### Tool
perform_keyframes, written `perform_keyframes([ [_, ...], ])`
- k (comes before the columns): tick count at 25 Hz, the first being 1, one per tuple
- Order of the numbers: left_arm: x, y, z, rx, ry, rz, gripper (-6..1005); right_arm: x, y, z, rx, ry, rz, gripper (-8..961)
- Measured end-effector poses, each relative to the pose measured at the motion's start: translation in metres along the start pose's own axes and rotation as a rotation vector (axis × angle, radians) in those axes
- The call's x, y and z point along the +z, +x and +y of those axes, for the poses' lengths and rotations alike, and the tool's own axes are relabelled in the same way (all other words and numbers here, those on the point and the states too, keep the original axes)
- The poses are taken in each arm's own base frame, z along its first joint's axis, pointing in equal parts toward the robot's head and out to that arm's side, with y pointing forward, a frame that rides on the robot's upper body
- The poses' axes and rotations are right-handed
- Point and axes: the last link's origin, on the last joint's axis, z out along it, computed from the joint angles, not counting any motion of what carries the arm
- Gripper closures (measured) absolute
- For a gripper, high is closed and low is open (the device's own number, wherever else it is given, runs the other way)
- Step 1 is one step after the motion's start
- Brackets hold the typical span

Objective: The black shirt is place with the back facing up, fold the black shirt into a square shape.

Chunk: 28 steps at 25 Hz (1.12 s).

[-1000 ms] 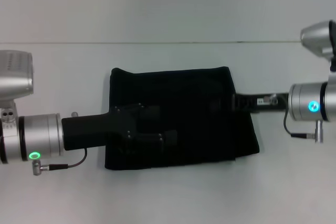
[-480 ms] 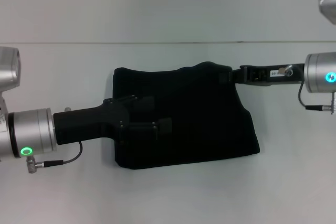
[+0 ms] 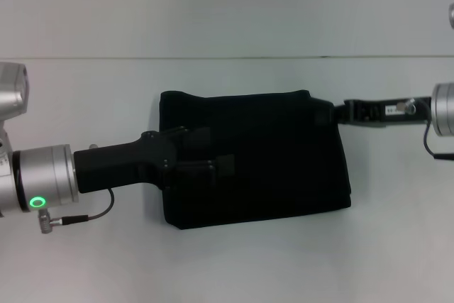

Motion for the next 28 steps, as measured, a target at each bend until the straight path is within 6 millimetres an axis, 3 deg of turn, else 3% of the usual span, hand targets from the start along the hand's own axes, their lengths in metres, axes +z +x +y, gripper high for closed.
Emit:
perform_keyframes([
  [9,0.004,-0.001,0.000,-0.005,0.001,0.000,50,0.005,0.027,-0.019,0.042,0.081,0.021,803],
  [15,0.006,-0.002,-0.005,-0.007,0.042,-0.002,50,0.003,0.027,-0.023,0.029,0.094,-0.002,787],
  [20,0.011,0.004,-0.020,-0.007,0.130,-0.001,51,-0.002,0.015,-0.022,0.018,0.087,-0.040,773],
  [26,0.014,0.021,-0.052,-0.113,0.328,0.044,51,-0.014,-0.006,-0.021,0.051,0.082,-0.073,526],
  [28,0.013,0.025,-0.063,-0.171,0.402,0.056,51,-0.017,-0.008,-0.023,0.068,0.091,-0.072,489],
])
